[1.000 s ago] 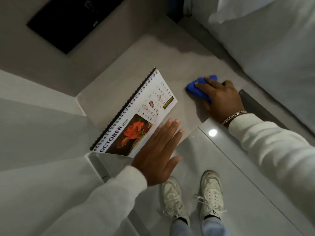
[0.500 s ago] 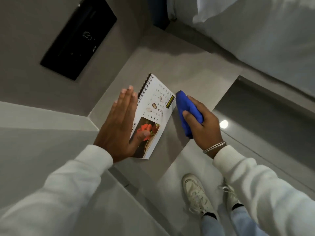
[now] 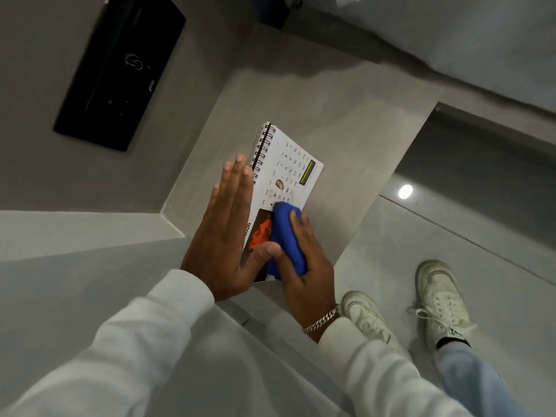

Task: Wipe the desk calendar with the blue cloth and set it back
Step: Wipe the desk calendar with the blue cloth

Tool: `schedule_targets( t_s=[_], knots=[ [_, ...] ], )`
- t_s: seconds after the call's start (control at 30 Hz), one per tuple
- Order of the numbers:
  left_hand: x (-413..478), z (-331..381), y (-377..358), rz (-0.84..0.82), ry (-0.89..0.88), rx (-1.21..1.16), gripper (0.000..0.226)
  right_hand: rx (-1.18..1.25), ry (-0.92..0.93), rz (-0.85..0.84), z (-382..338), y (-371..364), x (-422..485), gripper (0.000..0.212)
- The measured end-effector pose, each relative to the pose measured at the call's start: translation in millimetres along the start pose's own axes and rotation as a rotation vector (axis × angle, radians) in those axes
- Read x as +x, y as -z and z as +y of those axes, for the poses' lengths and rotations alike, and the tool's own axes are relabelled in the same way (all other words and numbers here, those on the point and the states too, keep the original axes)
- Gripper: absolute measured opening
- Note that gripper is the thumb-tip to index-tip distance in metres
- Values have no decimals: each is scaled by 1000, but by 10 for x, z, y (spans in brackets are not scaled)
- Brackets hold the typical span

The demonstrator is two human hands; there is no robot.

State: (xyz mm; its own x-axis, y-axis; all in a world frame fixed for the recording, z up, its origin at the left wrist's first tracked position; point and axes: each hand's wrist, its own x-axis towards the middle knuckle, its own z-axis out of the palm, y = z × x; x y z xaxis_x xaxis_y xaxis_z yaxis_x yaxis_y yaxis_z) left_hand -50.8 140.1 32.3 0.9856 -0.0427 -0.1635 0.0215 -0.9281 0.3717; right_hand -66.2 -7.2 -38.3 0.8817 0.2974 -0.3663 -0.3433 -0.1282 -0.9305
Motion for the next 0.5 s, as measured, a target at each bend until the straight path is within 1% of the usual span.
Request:
schedule_targets(
  t_s=[0.07,0.17,0.27,0.37,0.5],
  knots=[
    [-3,-5,-5,-10,-2,-11,91,10,13,21,-55,-5,67,57],
    [1,-21,-8,-26,-1,-24,89,15,37,107,-191,14,375,55],
    [10,-14,-1,-32,4,-42,88,1,19,179,-301,69,658,55],
    [18,10,10,-31,16,-56,88,8,10,143,-273,79,608,56],
    [22,19,25,-29,3,-52,87,-27,62,53,-79,-35,137,59]
  ],
)
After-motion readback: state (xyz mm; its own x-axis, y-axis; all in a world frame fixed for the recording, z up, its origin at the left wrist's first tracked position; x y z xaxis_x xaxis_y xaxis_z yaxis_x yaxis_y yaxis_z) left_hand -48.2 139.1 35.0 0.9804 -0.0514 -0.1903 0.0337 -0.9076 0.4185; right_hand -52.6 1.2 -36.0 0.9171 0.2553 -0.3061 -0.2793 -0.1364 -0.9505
